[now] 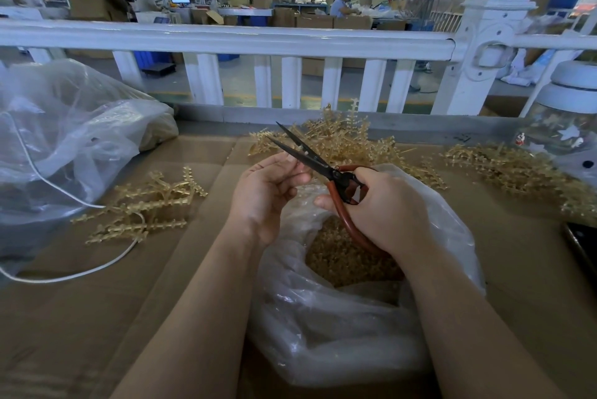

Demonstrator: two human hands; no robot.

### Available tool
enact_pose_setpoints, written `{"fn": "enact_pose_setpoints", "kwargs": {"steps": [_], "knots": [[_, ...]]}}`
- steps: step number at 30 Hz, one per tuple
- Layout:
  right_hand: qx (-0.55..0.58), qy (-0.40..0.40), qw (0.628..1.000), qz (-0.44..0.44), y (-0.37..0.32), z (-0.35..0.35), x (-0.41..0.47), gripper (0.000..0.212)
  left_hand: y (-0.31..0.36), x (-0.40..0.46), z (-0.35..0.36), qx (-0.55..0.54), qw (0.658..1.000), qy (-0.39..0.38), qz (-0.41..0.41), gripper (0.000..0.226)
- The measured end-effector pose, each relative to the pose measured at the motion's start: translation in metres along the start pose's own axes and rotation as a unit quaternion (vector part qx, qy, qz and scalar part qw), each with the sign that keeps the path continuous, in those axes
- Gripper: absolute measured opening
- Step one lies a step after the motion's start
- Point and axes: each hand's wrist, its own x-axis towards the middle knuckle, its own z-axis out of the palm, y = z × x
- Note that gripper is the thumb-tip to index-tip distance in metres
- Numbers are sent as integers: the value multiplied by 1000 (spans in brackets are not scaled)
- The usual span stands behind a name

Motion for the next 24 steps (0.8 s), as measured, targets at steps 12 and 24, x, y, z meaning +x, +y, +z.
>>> {"fn": "enact_pose_setpoints", "kwargs": {"steps": [12,24], "knots": [[-11,29,1000,-3,2,0,1,61,0,1,-3,93,990,19,108,10],[-39,48,998,-7,4,0,2,60,-1,1,-3,102,985,17,136,21]]}}
